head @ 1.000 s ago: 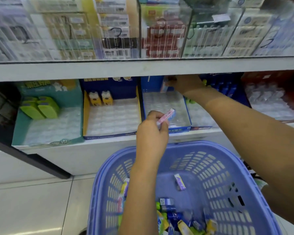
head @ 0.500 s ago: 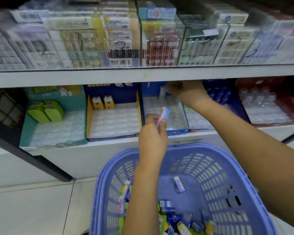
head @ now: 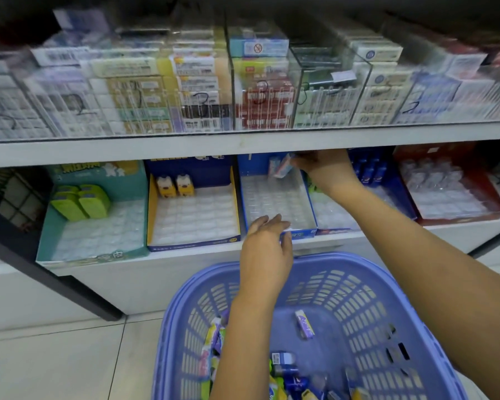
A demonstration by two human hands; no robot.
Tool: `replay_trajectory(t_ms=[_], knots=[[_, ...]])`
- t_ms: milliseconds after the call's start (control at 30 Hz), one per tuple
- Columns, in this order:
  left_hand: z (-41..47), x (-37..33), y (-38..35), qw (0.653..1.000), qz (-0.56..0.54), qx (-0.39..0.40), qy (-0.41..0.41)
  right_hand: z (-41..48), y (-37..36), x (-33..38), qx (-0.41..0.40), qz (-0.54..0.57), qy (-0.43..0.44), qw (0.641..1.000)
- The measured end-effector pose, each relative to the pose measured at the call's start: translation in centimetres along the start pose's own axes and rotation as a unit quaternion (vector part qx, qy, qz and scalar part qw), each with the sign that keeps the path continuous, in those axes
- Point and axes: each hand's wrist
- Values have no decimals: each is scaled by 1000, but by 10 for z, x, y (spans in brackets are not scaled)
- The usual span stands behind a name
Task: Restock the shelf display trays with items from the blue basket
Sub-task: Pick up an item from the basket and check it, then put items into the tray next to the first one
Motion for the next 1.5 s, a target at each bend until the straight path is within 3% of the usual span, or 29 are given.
replay_trajectory(t_ms=[300,633,733,800,900,967,1033,1100,1267,1333,1400,1500], knots=[[4,5,0,1000,-2,-3,-13,31,-25,-7,167,-127,19,977],[4,6,7,999,-21,7,-34,26,-24,10,172,-184,11,968],[-9,1,17,989,-97,-97,-50,-4,-3,21,122,-185,39,974],[-17,0,19,985,-120,-117,-40,-43,13,18,134,-122,36,983],[-23,13,4,999,-41,-13,24,-113,21,-9,252,-66,-15,965],[-32,28,-19,991,52,100,74,-150,9,-43,332,-161,-55,928],[-53,47,-47,964,90,226,110,-178,-11,-76,432,-264,-102,856],[-81,68,-75,927,112,334,126,-200,-31,-109,506,-291,-144,799],[-129,101,-127,856,140,490,83,-233,-69,-167,558,-294,-205,748],[-134,101,-140,851,148,499,78,-235,-77,-180,584,-316,-205,719],[-135,101,-149,876,157,451,69,-233,-82,-190,596,-329,-193,706],[-133,105,-161,904,175,386,59,-232,-84,-203,576,-291,-190,740]])
Point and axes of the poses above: each hand's wrist, its own z-axis towards the middle knuckle, its own y-axis out of the back of the hand, x = y × z, and after that the axes turned 2 degrees about x, right-handed
